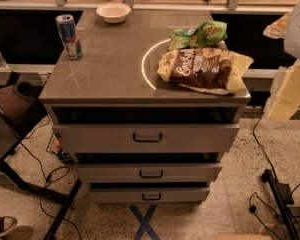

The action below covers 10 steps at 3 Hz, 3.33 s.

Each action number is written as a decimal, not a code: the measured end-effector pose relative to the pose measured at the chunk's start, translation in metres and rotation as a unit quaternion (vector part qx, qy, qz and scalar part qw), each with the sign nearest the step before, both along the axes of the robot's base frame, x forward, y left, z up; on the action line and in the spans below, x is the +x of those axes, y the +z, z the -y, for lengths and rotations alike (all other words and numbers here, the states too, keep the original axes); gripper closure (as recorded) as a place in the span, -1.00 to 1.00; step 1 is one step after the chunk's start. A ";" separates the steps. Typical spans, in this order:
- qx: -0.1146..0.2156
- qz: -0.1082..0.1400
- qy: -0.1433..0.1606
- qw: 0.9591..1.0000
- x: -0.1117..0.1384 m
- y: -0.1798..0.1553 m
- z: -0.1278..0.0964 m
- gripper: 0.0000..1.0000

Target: Move green rice chip bag near redbull can

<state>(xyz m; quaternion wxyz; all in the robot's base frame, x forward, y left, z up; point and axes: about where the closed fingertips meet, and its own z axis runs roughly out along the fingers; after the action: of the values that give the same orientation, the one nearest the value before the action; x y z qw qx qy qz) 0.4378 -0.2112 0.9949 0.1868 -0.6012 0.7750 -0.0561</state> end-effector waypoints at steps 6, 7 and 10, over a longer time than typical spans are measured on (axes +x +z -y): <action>0.086 0.137 -0.102 0.981 0.106 0.014 -0.001 -1.00; 0.101 0.159 -0.125 0.974 0.135 0.010 -0.003 -1.00; 0.176 0.248 -0.216 0.928 0.322 0.012 0.008 -1.00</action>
Offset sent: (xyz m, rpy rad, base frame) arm 0.0389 0.0021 -0.0008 0.0483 -0.1265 -0.0827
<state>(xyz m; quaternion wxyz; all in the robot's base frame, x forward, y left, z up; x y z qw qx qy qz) 0.7597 -0.2190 1.0070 0.4596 -0.3431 0.8124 -0.1053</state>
